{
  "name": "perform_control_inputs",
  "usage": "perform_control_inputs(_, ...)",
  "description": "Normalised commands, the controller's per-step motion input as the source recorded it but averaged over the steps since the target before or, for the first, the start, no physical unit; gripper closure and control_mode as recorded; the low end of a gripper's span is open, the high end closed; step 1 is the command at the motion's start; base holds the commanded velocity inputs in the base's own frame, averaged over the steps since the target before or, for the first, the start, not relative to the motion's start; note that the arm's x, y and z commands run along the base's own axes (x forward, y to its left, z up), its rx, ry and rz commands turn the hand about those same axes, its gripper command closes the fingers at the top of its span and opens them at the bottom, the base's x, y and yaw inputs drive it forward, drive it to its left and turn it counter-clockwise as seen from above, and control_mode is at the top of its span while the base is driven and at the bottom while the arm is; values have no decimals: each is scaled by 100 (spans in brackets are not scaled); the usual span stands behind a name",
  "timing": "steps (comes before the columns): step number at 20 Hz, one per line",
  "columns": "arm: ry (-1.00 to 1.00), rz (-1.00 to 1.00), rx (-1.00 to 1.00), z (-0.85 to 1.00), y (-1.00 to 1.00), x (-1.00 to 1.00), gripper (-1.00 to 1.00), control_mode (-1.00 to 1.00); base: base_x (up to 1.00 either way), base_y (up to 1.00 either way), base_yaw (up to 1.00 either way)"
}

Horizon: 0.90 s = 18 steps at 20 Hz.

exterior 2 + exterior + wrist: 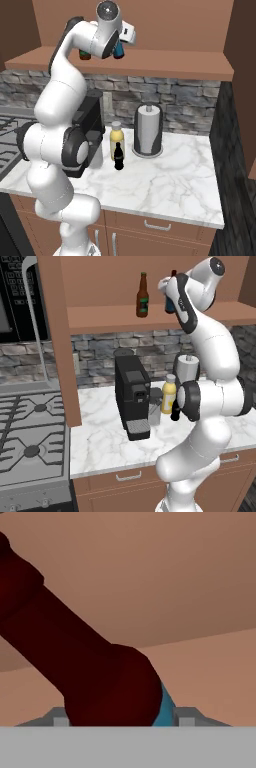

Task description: Sort all alcoholic drinks to one cabinet, and non-alcoholic drinks to the other.

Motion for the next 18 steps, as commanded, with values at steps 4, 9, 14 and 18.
perform_control_inputs(4,0,0,0,-26,-16,42,100,-100,0,0,0)
perform_control_inputs(9,0,-1,1,-31,-32,17,-100,-100,0,0,0)
perform_control_inputs(14,0,-2,1,-18,-26,22,-100,-100,0,0,0)
perform_control_inputs(18,0,-2,0,-4,-6,7,-100,-100,0,0,0)
